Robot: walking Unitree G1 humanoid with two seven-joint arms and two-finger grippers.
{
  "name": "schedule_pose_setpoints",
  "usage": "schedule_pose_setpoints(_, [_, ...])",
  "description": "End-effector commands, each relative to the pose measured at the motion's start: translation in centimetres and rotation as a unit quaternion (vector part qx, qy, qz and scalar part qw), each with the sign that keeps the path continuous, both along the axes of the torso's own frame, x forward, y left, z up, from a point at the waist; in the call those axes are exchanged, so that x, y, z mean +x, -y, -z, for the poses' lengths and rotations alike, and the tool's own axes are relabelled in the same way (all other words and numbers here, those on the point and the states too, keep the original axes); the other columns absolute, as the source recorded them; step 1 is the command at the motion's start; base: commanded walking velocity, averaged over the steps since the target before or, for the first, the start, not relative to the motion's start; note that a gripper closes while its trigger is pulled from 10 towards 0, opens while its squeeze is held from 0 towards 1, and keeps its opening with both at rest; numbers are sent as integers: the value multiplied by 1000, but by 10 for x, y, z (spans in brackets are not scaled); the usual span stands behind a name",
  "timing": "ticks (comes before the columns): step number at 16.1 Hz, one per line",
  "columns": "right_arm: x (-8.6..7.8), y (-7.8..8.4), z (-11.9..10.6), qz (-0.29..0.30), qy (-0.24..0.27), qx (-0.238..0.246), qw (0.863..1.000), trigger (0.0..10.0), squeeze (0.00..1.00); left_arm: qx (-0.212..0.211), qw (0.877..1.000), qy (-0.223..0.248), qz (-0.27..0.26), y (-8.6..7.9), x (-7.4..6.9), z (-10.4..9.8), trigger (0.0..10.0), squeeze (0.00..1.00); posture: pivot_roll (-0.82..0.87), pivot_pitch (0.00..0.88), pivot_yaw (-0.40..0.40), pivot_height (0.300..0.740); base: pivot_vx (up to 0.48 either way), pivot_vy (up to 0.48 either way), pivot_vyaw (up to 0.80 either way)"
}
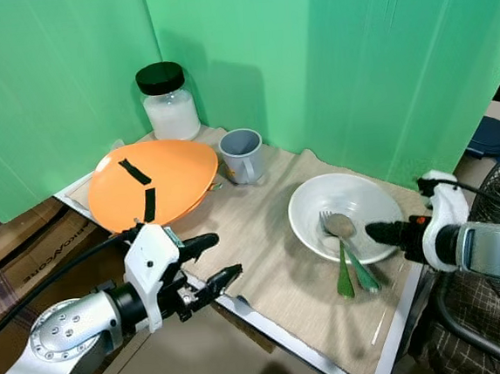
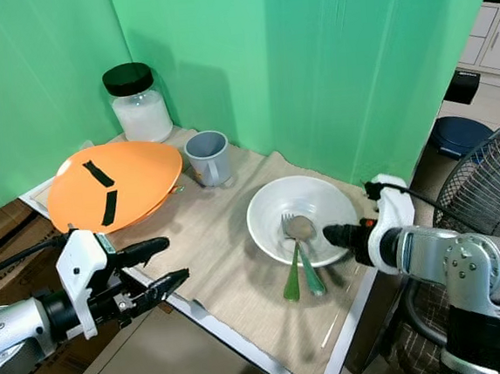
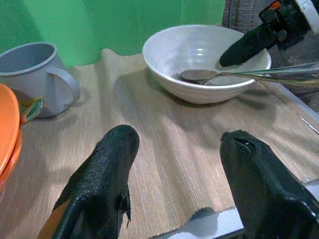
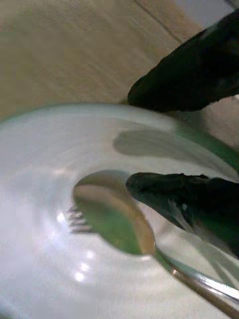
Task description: Setting the table
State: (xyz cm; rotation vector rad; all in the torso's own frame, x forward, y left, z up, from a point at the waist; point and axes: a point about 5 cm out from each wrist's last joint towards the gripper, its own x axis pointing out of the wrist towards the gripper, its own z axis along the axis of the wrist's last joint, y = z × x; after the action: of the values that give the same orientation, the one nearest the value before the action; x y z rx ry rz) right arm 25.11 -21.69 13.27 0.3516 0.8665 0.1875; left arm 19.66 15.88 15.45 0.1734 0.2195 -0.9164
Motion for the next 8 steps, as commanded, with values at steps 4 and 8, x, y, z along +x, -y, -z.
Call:
schedule_pose_setpoints(4, [3,3,-6,13,-9,-8,1000,0,0,12,1000,6,6,-1,2,-1,10000,0,-12,0,60,740,0,0,0])
schedule_pose_setpoints(8, [5,6,-9,12,-19,-20,1000,0,0,14,1000,7,9,1,2,1,10000,0,-17,0,47,740,0,0,0])
